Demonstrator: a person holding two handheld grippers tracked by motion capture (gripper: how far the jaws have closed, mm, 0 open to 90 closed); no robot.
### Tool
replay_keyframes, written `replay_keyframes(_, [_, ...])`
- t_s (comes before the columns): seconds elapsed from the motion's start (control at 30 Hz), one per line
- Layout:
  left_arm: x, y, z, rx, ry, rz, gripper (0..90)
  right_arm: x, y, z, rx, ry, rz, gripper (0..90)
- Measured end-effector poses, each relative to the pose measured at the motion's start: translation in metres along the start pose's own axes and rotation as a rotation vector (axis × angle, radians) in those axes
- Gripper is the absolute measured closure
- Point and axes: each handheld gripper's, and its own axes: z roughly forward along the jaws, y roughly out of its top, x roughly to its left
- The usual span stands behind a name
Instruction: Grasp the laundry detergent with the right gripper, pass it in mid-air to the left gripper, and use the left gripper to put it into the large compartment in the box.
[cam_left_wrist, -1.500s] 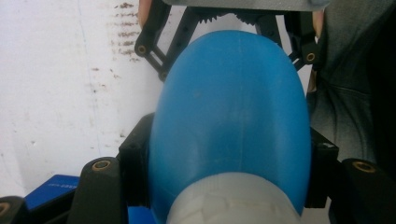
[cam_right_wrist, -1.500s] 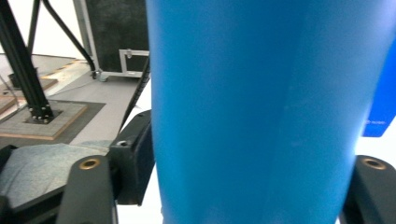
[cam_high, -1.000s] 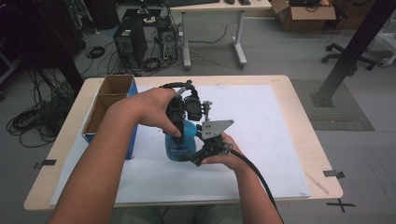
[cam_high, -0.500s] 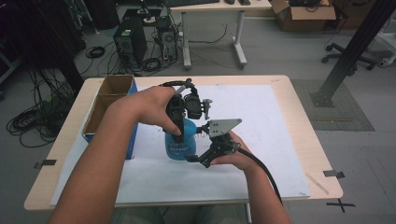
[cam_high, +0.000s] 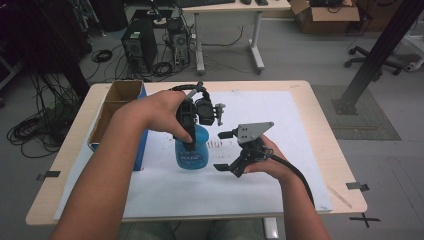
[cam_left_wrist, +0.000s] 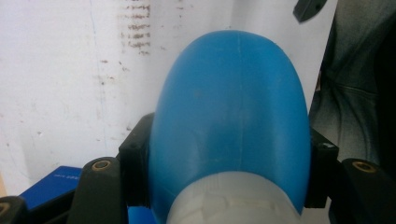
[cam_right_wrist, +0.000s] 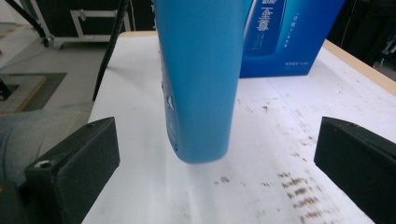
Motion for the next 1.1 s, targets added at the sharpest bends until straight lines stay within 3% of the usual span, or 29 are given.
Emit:
replay_keyframes(0.33, [0.001,-0.001,0.0,-0.006,-0.008,-0.001,37.5,-0.006,0.006,-0.018,0.075,-0.008,-0.03,0.2])
replay_keyframes(0.7, [0.003,-0.002,-0.001,0.002,-0.011,-0.004,37.4,-0.013,0.013,-0.041,0.174,-0.06,-0.054,0.4])
replay_keyframes(1.1, [0.0,-0.003,-0.011,-0.027,-0.005,-0.041,37.4,-0.013,0.015,-0.067,0.201,-0.107,-0.056,0.4])
